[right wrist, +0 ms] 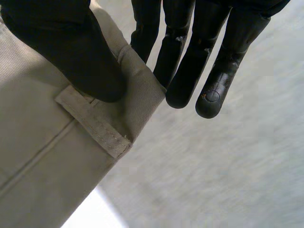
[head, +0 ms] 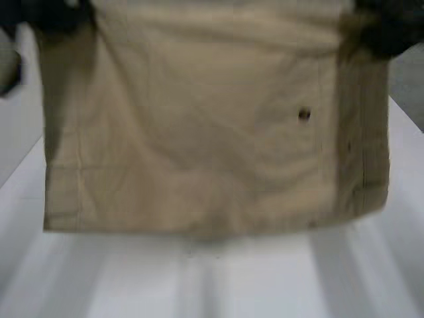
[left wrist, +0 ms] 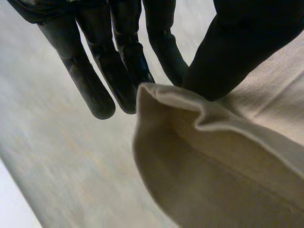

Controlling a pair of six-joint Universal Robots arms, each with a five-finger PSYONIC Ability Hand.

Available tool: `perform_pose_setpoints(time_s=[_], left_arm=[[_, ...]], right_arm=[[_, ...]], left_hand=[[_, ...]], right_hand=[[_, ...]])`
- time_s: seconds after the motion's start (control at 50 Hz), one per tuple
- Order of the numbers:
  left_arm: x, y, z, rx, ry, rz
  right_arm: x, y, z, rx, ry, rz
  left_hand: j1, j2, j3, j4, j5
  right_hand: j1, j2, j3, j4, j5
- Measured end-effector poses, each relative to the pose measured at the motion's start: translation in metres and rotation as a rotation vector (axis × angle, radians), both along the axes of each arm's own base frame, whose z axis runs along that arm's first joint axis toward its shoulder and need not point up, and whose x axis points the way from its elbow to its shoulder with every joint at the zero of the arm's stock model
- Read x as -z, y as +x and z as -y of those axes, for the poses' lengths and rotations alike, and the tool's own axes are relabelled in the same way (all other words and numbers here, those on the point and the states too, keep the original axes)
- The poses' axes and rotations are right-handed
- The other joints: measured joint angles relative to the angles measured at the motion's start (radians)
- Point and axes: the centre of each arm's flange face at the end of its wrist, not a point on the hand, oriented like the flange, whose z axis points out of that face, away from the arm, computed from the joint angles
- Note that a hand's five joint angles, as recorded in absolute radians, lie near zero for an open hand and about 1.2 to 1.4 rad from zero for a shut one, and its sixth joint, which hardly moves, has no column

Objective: Fold the shorts.

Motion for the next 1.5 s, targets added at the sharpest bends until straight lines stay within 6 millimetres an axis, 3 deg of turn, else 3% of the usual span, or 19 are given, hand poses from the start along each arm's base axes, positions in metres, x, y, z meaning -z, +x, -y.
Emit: perform_pose_setpoints(time_s=[0.24,0.38,0.46,0.56,0.6,0.62,0.68,0.76,0.82,0.88,0.9,1.04,1.06,1.16,1.24,1.26,1.34,1.4,1.5], left_arm=[[0.165,-0.043,0.097,-0.013,0.398,0.217],[0.206,-0.061,0.136,-0.043,0.371,0.316],[0.176,-0.069,0.161,-0.101,0.202,0.255],[0.085,-0.071,0.172,-0.175,-0.136,0.058],[0.026,-0.065,0.162,-0.199,-0.329,-0.069],[0.026,-0.065,0.162,-0.199,-0.329,-0.069],[-0.047,-0.051,0.133,-0.208,-0.549,-0.232],[-0.071,-0.042,0.116,-0.187,-0.609,-0.311],[-0.069,-0.041,0.114,-0.175,-0.595,-0.321],[-0.052,-0.042,0.119,-0.164,-0.535,-0.305],[-0.025,-0.044,0.126,-0.157,-0.453,-0.272],[0.075,-0.046,0.141,-0.160,-0.189,-0.140],[0.075,-0.046,0.141,-0.160,-0.189,-0.140],[0.177,-0.048,0.141,-0.163,0.052,0.003],[0.217,-0.048,0.136,-0.162,0.149,0.072],[0.245,-0.049,0.129,-0.157,0.227,0.139],[0.278,-0.051,0.113,-0.141,0.350,0.256],[0.283,-0.051,0.108,-0.136,0.383,0.285],[0.287,-0.043,0.084,-0.119,0.505,0.377]], right_arm=[[0.152,0.047,0.067,-0.047,0.384,-0.220],[0.191,0.061,0.109,0.013,0.329,-0.195],[0.174,0.070,0.140,0.072,0.134,-0.101],[0.111,0.076,0.158,0.103,-0.154,0.055],[0.049,0.075,0.155,0.108,-0.380,0.186],[0.049,0.075,0.155,0.108,-0.380,0.186],[-0.012,0.068,0.138,0.101,-0.583,0.306],[-0.029,0.065,0.129,0.092,-0.628,0.334],[-0.025,0.066,0.129,0.089,-0.605,0.322],[-0.007,0.068,0.133,0.085,-0.536,0.282],[0.020,0.072,0.139,0.076,-0.444,0.227],[0.116,0.083,0.153,0.034,-0.182,0.060],[0.116,0.083,0.153,0.034,-0.182,0.060],[0.209,0.087,0.154,0.004,0.040,-0.106],[0.242,0.086,0.151,-0.001,0.123,-0.180],[0.266,0.084,0.146,-0.004,0.189,-0.245],[0.285,0.078,0.137,-0.004,0.272,-0.323],[0.284,0.076,0.134,-0.002,0.289,-0.336],[0.259,0.063,0.117,0.009,0.338,-0.362]], left_hand=[[0.000,0.001,0.000,0.000,0.000],[0.000,0.001,0.000,0.000,0.000],[0.000,0.001,0.000,0.000,0.000],[0.000,0.001,0.001,0.000,0.000],[0.000,0.001,0.001,0.000,0.000],[0.000,0.001,0.001,0.000,0.000],[0.000,0.001,0.001,0.000,0.000],[0.000,0.001,0.001,0.000,0.000],[0.000,0.001,0.001,0.000,0.000],[0.000,0.001,0.001,0.000,0.000],[0.000,0.001,0.001,0.000,0.000],[0.000,0.001,0.001,0.000,0.000],[0.000,0.001,0.001,0.000,0.000],[0.000,0.002,0.001,0.000,0.000],[0.000,0.002,0.001,0.000,0.000],[0.000,0.002,0.001,0.000,0.000],[0.000,0.002,0.001,0.000,0.000],[0.000,0.002,0.001,0.000,0.000],[0.000,0.002,0.001,0.000,0.000]], right_hand=[[0.000,0.000,0.000,0.000,0.000],[0.000,0.001,0.000,0.000,0.000],[0.003,0.001,0.000,0.000,0.000],[0.003,0.001,0.000,0.000,0.000],[0.003,0.001,0.000,0.000,0.000],[0.003,0.001,0.000,0.000,0.000],[0.003,0.001,0.000,0.000,0.000],[0.003,0.001,0.000,0.000,0.000],[0.003,0.001,0.000,0.000,0.000],[0.003,0.001,0.000,0.000,0.000],[0.003,0.001,0.000,0.000,0.000],[0.008,0.001,0.000,0.000,0.000],[0.008,0.001,0.000,0.000,0.000],[0.009,0.001,0.000,0.000,0.000],[0.009,0.001,0.000,0.000,0.000],[0.009,0.001,0.000,0.000,0.000],[0.009,0.001,0.000,0.000,0.000],[0.010,0.001,0.000,0.000,0.000],[0.009,0.001,0.000,0.000,0.000]])
